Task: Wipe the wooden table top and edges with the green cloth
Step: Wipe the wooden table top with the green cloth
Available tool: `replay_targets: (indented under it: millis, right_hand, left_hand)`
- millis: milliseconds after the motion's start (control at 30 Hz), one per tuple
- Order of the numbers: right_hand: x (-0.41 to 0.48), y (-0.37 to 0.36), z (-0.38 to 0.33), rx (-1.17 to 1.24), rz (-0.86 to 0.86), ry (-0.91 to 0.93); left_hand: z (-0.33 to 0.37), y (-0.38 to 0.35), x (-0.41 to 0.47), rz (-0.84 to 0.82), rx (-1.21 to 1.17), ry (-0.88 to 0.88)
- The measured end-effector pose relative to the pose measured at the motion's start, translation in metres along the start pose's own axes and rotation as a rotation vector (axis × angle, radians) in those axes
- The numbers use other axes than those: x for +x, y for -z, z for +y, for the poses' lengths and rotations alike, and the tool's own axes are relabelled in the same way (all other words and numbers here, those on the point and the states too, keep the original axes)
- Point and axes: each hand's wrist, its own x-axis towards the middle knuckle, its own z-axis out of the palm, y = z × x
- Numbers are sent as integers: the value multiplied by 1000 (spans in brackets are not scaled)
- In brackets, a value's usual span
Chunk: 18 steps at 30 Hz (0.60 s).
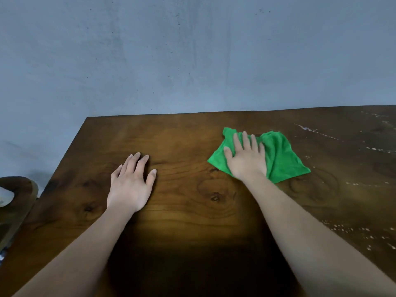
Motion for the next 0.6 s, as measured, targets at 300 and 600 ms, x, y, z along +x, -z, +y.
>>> replay_targets:
  millis: [300,600]
  right_hand:
    - [-172,-23,-61,-22,-91,380]
    - [-238,-27,4,-7,-67,601]
  left_hand:
    - [1,7,-4,-18,-27,-6]
    - [1,11,-9,-11,-64,-31]
